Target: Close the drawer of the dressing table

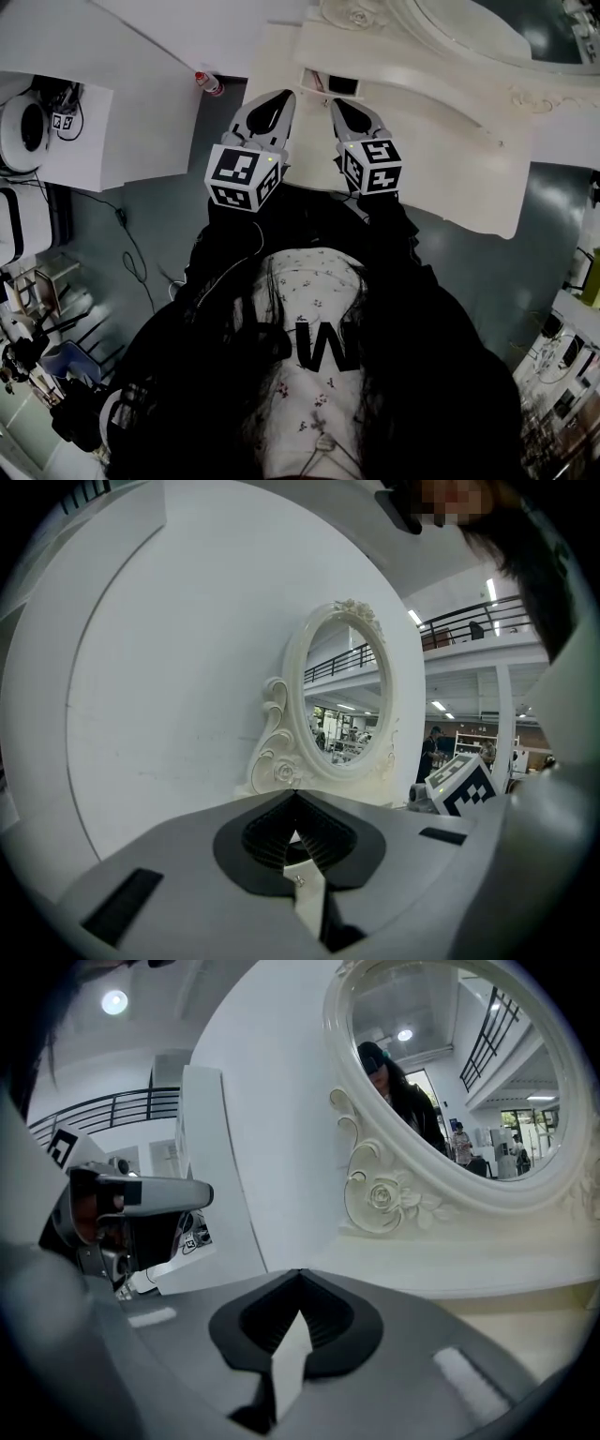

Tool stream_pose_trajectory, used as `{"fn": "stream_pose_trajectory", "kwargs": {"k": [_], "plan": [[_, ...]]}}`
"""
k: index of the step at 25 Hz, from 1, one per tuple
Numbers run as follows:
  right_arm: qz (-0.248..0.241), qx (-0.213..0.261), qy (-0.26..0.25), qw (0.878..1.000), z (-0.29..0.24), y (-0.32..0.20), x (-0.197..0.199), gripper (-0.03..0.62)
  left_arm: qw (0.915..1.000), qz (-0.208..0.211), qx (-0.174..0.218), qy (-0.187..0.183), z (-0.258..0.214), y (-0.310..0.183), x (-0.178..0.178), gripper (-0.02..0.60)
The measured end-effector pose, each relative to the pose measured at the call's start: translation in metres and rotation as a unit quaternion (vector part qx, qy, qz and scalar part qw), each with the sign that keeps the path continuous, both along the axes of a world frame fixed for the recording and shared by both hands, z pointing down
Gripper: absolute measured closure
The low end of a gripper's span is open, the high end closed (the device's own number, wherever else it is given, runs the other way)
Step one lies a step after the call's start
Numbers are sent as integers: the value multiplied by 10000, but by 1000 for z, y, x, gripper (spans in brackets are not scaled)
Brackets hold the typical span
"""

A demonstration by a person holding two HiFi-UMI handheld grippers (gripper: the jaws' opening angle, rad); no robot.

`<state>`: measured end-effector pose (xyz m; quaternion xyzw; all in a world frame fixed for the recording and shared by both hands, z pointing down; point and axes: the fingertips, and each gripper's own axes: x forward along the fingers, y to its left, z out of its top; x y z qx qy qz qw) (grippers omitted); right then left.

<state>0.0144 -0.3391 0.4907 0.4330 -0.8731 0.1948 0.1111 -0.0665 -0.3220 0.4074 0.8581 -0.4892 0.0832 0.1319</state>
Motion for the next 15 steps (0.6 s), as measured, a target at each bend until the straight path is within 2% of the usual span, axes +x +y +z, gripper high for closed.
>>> {"fn": "stream_pose_trajectory", "kwargs": {"k": [7, 15], "plan": [[307, -443, 237, 9983, 36, -3, -4, 586, 9996, 260, 57, 92, 1, -22, -13, 581], [529, -1031, 635, 9912, 82, -1, 4, 585, 9977, 659, 106, 134, 0, -37, -9, 581]]}}
